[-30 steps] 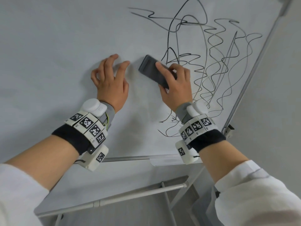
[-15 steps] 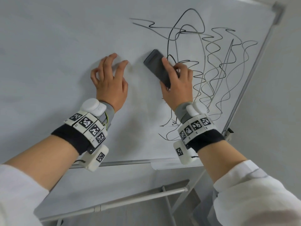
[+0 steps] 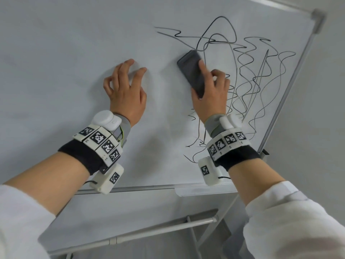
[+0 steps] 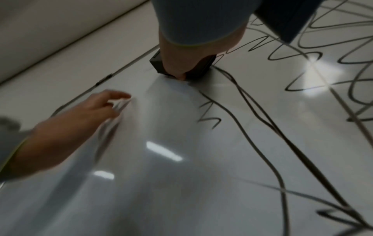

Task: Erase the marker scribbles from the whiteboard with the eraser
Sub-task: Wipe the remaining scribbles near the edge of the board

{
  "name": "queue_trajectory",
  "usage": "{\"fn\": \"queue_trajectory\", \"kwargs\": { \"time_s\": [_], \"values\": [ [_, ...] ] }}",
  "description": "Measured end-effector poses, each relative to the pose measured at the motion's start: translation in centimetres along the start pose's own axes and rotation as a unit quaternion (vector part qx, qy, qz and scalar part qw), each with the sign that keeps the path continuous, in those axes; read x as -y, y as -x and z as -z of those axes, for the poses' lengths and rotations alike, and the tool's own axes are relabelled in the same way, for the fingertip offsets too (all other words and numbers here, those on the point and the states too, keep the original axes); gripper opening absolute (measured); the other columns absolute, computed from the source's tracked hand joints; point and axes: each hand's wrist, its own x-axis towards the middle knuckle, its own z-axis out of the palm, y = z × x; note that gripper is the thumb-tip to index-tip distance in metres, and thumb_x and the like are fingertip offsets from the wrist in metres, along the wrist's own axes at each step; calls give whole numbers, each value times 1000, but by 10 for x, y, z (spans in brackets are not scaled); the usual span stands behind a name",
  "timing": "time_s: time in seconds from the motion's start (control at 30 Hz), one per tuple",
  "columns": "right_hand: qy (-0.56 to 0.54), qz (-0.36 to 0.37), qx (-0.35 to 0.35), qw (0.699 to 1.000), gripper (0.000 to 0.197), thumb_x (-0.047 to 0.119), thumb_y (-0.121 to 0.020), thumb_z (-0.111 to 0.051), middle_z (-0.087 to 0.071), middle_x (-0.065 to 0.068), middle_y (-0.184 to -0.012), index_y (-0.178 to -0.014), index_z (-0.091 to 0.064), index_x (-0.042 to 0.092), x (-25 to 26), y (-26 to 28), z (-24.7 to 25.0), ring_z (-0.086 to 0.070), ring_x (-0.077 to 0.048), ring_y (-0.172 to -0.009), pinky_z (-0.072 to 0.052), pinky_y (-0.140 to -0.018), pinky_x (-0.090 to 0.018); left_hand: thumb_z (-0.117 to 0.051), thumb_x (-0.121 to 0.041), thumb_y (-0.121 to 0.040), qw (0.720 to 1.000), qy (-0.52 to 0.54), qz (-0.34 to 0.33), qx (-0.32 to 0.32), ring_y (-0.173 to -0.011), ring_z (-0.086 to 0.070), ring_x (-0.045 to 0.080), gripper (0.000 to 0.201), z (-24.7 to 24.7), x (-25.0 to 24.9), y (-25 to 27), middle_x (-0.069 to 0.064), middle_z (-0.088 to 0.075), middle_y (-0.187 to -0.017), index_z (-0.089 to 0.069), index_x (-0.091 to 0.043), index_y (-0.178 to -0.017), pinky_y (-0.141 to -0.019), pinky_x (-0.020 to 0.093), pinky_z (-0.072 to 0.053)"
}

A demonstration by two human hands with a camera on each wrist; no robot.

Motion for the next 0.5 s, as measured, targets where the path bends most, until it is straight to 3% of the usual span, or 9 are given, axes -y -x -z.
{"fn": "queue_trajectory", "kwargs": {
  "time_s": [0.13,0.23,0.33,0.4,0.5],
  "values": [
    [-15,-32,-16,999,62,14,-78,-68,-50,-20,-110,-136,-47,14,12,2,-6,-46,-36,-90,-40,-83,-35,-43,-9,-79,1000,1,-3,0,-131,-28,30,49,2,3,-3,10,-35,-143,-47,-22,-127,-99,46,-21],
    [-20,40,26,999,64,18,-78,-67,-50,-18,-109,-136,-38,22,26,18,-14,-44,-32,-93,-46,-79,-38,-41,-9,-79,1000,5,-5,-9,-129,-29,30,48,2,2,-5,11,-37,-141,-47,-22,-125,-98,46,-22],
    [0,81,32,996,62,18,-79,-66,-52,-18,-107,-135,-39,23,19,13,-11,-46,-33,-90,-49,-77,-42,-41,-9,-78,1000,13,-15,-3,-129,-28,29,49,2,1,-6,10,-38,-141,-48,-22,-125,-98,47,-22],
    [0,42,8,999,61,18,-79,-66,-52,-19,-109,-136,-43,20,11,-1,-4,-47,-36,-89,-47,-81,-41,-43,-8,-78,1000,18,-18,2,-129,-29,28,49,2,2,-7,9,-38,-141,-48,-22,-125,-98,47,-23],
    [-17,-54,-28,998,64,16,-79,-67,-49,-20,-113,-139,-43,12,2,-22,4,-46,-37,-94,-33,-88,-30,-45,-6,-79,1000,22,-15,2,-132,-28,28,50,2,4,-9,9,-37,-142,-48,-22,-126,-99,47,-22]
  ]
}}
